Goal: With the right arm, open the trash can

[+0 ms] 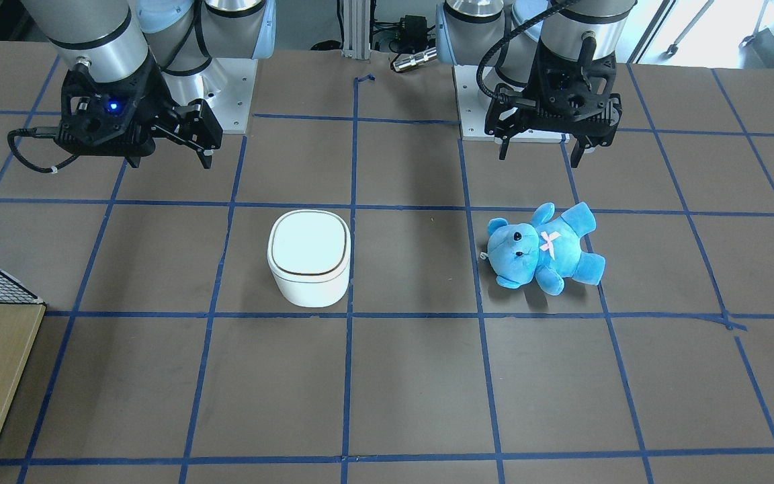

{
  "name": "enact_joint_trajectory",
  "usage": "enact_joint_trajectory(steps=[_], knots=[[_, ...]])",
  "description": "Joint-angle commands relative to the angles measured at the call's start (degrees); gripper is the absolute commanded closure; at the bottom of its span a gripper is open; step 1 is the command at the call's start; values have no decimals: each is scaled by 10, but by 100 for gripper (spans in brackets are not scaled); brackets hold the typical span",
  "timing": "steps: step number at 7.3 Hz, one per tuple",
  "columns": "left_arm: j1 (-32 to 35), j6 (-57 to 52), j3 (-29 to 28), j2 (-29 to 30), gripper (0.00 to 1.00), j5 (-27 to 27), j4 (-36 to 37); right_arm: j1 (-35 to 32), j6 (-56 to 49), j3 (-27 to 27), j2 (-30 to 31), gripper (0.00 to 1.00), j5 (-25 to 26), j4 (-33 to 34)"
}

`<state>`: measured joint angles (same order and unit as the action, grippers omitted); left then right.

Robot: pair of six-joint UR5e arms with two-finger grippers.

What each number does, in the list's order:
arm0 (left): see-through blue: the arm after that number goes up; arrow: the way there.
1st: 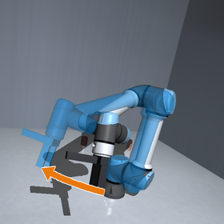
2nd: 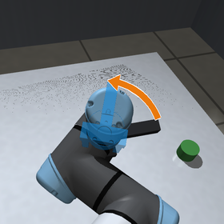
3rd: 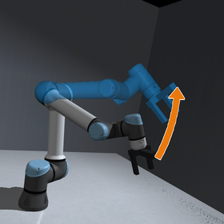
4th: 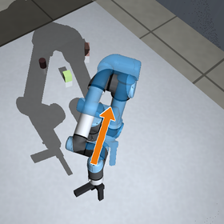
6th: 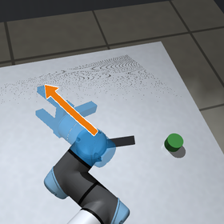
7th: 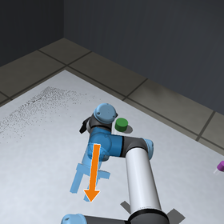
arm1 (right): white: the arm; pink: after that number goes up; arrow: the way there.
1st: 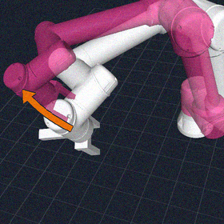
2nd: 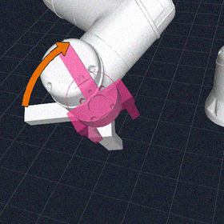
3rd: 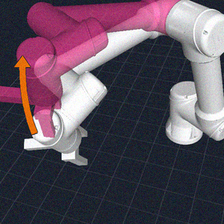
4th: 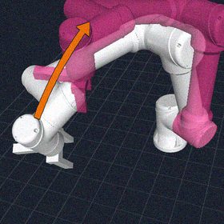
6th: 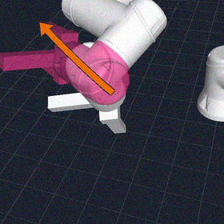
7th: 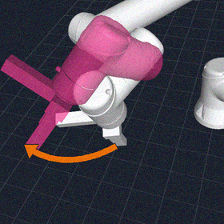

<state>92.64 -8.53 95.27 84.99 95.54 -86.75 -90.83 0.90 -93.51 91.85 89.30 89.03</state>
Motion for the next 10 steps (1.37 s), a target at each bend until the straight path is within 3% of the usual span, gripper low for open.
enact_joint_trajectory(steps=[1,6,8,9,10], knots=[[0,0,0,0,0,0,0,-2,1,0,0,0,0,2],[0,0,0,0,0,0,0,-4,47,-8,-2,0,-10,3],[0,0,0,0,0,0,0,-6,63,-12,-4,18,-12,7],[0,0,0,0,0,0,0,-13,65,-12,-13,42,-14,12],[0,0,0,0,0,0,0,-28,66,-12,-20,57,-14,29]])
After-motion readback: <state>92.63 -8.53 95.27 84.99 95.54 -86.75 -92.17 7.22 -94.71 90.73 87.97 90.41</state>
